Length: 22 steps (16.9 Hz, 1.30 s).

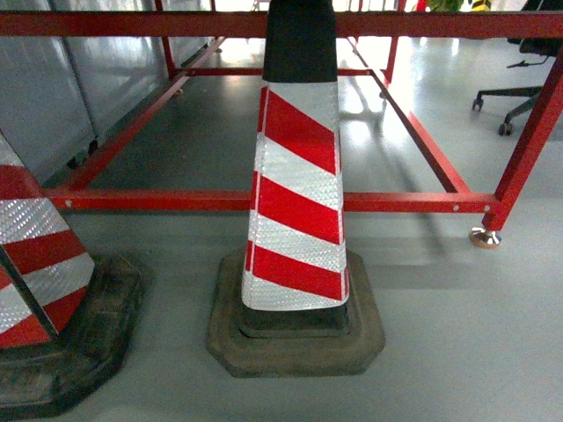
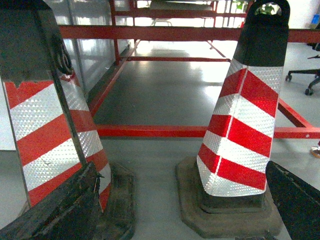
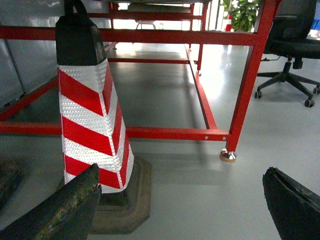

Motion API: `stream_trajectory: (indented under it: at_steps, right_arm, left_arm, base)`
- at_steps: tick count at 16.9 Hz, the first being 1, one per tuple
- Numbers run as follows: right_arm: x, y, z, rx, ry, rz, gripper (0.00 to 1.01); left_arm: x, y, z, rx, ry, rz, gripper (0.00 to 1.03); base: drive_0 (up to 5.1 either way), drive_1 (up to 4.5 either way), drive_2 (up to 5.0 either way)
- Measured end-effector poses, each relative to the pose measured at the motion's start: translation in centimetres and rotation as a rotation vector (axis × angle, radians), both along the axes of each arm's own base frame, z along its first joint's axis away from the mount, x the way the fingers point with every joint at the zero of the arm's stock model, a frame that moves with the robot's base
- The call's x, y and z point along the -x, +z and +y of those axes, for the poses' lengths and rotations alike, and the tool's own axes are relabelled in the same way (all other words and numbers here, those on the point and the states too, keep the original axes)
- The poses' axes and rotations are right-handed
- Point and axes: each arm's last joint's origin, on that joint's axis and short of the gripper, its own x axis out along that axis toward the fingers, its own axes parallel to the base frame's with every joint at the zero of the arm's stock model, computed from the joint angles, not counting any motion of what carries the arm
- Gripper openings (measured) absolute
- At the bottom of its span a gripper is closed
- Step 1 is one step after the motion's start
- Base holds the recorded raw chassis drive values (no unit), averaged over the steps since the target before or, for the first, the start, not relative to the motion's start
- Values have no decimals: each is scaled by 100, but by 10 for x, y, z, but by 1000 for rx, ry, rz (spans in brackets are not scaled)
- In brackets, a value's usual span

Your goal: Place box next to blue box on left shelf

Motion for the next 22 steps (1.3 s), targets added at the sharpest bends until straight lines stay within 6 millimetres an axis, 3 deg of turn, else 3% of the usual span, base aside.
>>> stream_trajectory:
  at_steps: [22]
  right_arm:
    - [0,0,0,1,-1,-1,98]
  left_arm:
    - [0,0,0,0,0,0,98]
  base:
    - [0,0,0]
